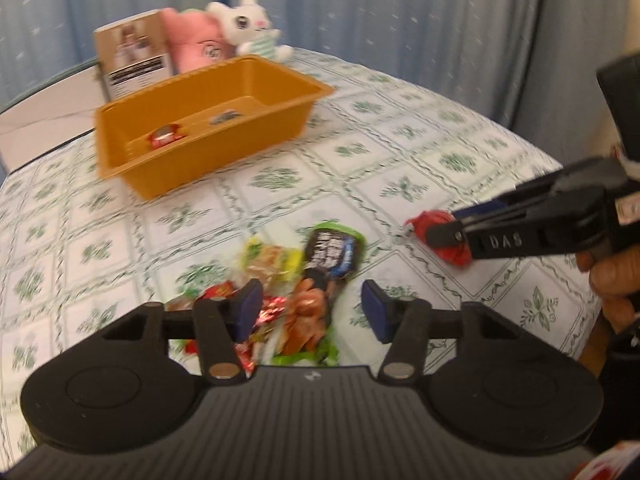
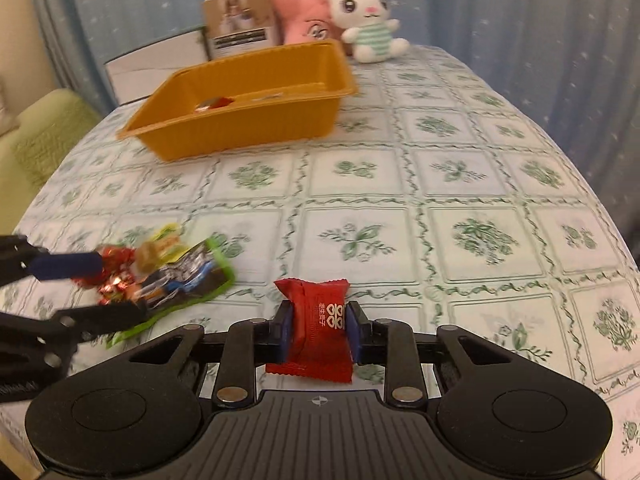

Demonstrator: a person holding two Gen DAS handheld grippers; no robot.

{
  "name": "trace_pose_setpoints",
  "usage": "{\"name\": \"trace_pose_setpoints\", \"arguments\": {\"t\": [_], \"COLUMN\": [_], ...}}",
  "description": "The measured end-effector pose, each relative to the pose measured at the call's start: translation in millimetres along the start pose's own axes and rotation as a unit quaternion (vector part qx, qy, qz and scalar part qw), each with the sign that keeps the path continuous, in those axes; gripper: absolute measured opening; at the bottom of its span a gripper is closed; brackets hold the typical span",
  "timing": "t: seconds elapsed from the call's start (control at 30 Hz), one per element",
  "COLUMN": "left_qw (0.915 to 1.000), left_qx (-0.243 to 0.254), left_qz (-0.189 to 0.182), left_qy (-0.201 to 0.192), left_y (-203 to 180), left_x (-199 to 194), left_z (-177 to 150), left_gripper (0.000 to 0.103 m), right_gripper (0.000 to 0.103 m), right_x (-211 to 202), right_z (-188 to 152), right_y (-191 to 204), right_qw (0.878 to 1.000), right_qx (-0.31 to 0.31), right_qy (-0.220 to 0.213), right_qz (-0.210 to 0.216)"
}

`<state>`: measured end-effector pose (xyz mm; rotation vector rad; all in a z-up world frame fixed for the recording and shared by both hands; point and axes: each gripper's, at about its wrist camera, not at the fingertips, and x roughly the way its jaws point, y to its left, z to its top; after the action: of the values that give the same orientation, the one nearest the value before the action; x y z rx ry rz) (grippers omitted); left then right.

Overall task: Organize snacks
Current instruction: 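Grasp the dark-capped snack tube with the left tool while the right tool grasps the red square packet, then carry both snacks into the orange tray and open both tools to release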

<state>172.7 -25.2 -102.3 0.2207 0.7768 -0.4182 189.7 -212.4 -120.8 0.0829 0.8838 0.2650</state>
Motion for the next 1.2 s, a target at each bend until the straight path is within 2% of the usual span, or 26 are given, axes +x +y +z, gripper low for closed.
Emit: {"name": "trace_pose_setpoints", "arguments": {"t": [0.13, 0.37, 0.43, 0.5, 0.53, 0.57, 0.6, 0.7, 1.0, 1.03, 1.07, 1.1, 1.2], "left_qw": [0.9997, 0.9983, 0.9983, 0.9983, 0.9983, 0.9983, 0.9983, 0.9982, 0.9982, 0.9983, 0.9984, 0.9984, 0.9985], "left_qx": [0.011, 0.015, 0.006, 0.001, -0.001, -0.003, -0.006, -0.016, -0.02, -0.021, -0.022, -0.023, -0.024], "left_qz": [-0.01, -0.013, -0.015, -0.016, -0.017, -0.017, -0.019, -0.019, -0.015, -0.014, -0.013, -0.013, -0.011], "left_qy": [0.018, 0.055, 0.056, 0.057, 0.056, 0.056, 0.055, 0.054, 0.054, 0.053, 0.051, 0.05, 0.048], "left_y": [-5, -3, -2, -1, -1, -1, -1, 0, -1, -1, -1, -1, -2], "left_x": [17, 38, 38, 39, 38, 38, 38, 38, 39, 39, 40, 40, 41], "left_z": [6, 3, 2, 3, 3, 3, 3, 3, 4, 3, 3, 3, 3], "left_gripper": [0.043, 0.041, 0.041, 0.04, 0.037, 0.034, 0.027, 0.027, 0.027, 0.027, 0.028, 0.028, 0.028], "right_gripper": [0.028, 0.029, 0.034, 0.048, 0.051, 0.053, 0.053, 0.053, 0.052, 0.049, 0.036, 0.029, 0.028], "right_x": [-2, 2, 3, 3, 3, 3, 3, 5, 8, 8, 8, 8, 8], "right_z": [-1, -1, -1, -1, -1, -1, 0, -1, -2, -2, -3, -3, -4], "right_y": [-4, -3, -3, -3, -3, -3, -2, -3, 5, 6, 6, 8, 6], "right_qw": [1.0, 1.0, 1.0, 1.0, 1.0, 1.0, 1.0, 1.0, 1.0, 1.0, 1.0, 0.999, 1.0], "right_qx": [0.0, 0.003, 0.003, 0.004, 0.005, 0.006, 0.006, 0.007, -0.014, -0.018, -0.023, -0.03, -0.026], "right_qy": [-0.001, 0.006, 0.007, 0.006, 0.005, 0.004, 0.004, 0.008, 0.011, 0.011, 0.01, 0.011, 0.01], "right_qz": [0.001, 0.005, 0.004, 0.001, 0.002, 0.004, 0.004, 0.004, -0.001, -0.005, -0.01, -0.016, -0.014]}}
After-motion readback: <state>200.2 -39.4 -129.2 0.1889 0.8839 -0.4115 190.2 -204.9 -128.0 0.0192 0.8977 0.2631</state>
